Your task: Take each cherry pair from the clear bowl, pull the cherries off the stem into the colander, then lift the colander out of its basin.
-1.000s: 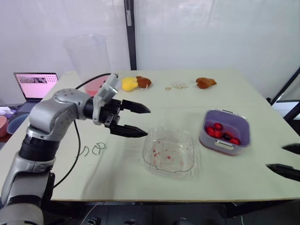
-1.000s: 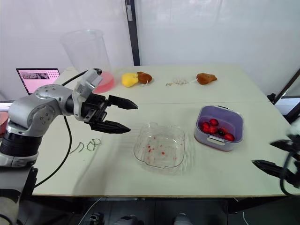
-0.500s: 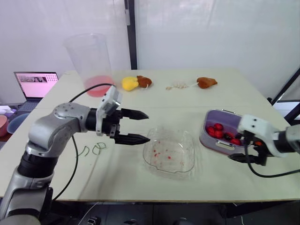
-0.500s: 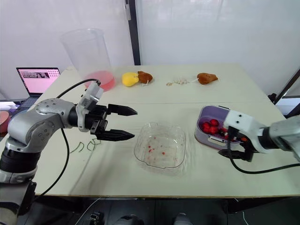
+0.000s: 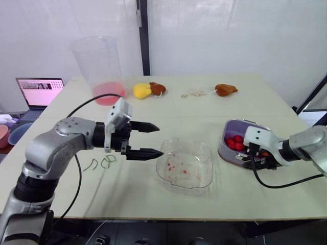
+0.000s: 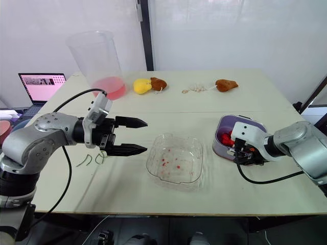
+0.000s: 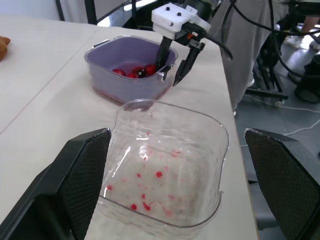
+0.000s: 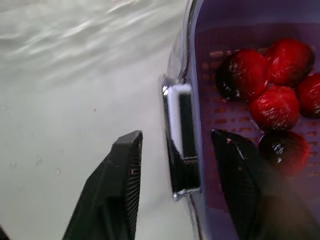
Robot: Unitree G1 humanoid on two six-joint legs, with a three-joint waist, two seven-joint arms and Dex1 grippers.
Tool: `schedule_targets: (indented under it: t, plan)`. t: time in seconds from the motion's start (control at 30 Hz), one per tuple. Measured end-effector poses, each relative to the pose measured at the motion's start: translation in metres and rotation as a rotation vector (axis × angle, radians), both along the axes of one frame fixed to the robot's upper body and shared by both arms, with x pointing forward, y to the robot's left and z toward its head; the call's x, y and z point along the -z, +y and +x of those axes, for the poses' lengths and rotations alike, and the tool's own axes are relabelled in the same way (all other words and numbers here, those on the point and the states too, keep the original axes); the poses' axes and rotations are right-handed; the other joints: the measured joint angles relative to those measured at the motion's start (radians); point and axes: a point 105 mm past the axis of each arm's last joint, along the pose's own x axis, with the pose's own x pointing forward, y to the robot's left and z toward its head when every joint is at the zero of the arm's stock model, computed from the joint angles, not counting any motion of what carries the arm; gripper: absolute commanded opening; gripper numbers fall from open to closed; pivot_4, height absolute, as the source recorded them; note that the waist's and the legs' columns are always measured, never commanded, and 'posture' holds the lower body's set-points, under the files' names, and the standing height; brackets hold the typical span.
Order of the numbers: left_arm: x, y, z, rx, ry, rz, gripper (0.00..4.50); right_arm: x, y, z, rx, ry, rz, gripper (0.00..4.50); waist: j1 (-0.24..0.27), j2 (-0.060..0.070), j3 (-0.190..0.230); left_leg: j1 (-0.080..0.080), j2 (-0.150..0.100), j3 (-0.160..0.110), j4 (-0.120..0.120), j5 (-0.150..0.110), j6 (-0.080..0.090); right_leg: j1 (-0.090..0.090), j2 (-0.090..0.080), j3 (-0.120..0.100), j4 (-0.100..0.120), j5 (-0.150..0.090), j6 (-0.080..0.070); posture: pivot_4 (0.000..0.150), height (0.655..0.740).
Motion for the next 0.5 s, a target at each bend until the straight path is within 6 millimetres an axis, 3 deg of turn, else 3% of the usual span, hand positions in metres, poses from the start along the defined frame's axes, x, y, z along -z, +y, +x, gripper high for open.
schedule_targets:
  t: [0.13,0.5]
  plan:
    - [0.000,-0.001,0.001,-0.015,0.004,0.001,4.50,0.001,0.002,-0.001,-0.007,0.008,0.009,0.20,0.002,0.000,0.000,0.000,0.000,0.000,0.000,0.000,0.000,0.000,0.000,0.000,0.000,0.000,0.000,0.150,0.7400]
    - [0.001,0.004,0.007,-0.038,-0.008,0.020,4.50,-0.011,0.008,-0.006,-0.033,-0.013,-0.003,0.23,0.001,0.001,0.000,0.000,0.000,0.000,-0.001,0.000,0.000,0.000,0.000,0.000,0.000,0.000,0.000,0.150,0.7400]
